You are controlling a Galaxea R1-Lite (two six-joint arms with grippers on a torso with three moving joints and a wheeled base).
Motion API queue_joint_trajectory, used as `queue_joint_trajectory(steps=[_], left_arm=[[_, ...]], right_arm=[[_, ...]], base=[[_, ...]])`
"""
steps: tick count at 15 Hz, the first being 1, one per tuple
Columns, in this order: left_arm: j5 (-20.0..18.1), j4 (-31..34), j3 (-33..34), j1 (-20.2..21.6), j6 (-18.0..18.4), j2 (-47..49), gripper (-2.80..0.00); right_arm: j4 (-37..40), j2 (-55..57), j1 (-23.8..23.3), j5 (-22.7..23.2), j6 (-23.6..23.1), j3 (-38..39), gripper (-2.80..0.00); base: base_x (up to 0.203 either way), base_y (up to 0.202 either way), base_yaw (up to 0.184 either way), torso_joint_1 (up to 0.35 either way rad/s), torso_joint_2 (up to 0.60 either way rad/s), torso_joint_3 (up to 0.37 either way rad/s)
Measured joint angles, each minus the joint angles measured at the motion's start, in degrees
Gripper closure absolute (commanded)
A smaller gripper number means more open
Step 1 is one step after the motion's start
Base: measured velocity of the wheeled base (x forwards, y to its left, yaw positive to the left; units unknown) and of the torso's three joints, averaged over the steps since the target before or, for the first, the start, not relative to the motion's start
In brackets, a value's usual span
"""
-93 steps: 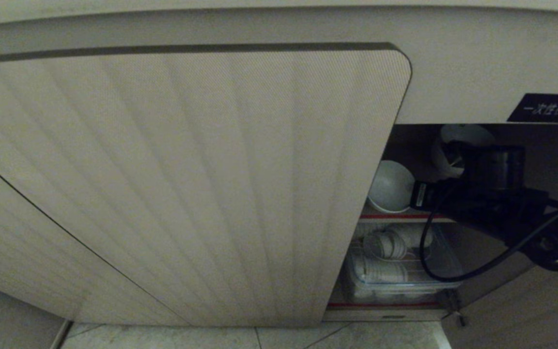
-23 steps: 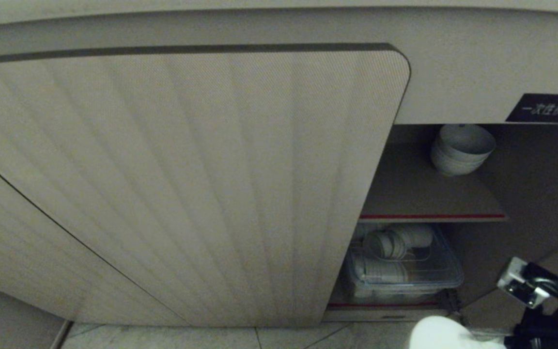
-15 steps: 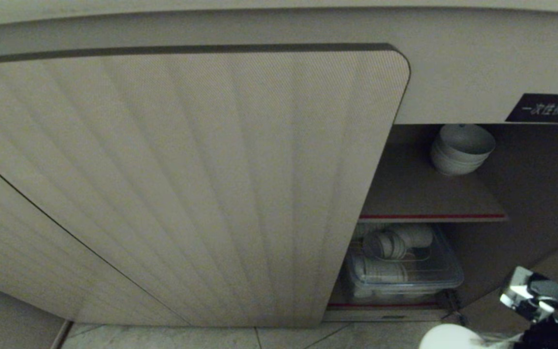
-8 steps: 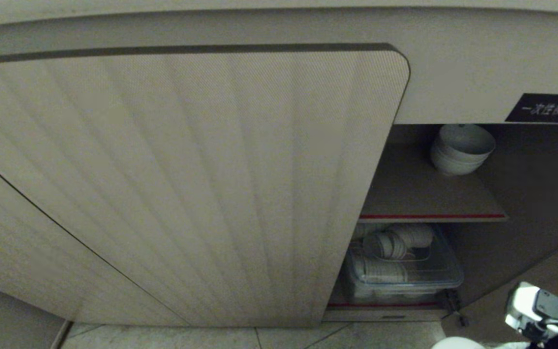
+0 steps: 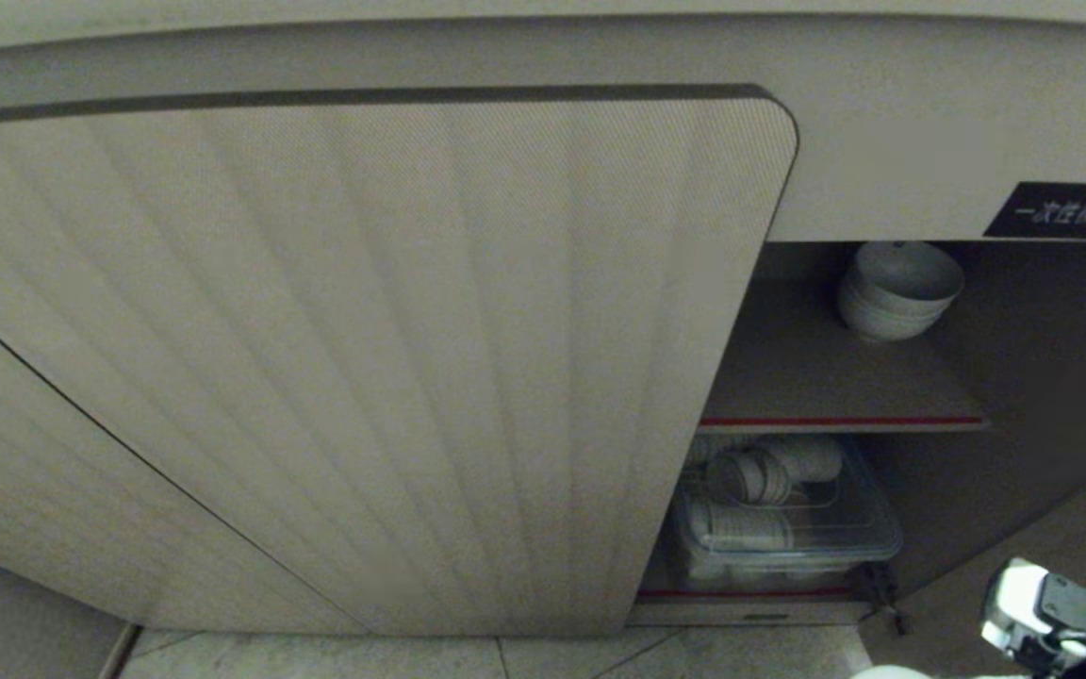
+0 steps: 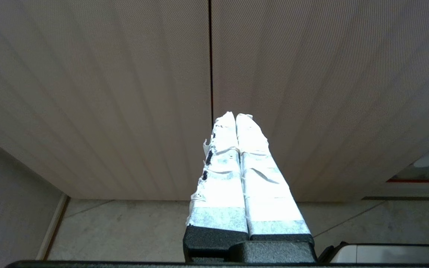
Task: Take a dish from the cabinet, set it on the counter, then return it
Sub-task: Place it on the table
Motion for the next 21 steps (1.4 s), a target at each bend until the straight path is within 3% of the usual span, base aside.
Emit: queue_joint_trajectory(steps=[21], left_arm=[[0.0,0.0,0.0,0.0,0.0,0.0,0.00]], right_arm=[[-1.3,-0.4,0.1,0.4,1.2,2.3,0.00]], base=[[0.000,0.000,0.000,0.000,0.00,0.000]])
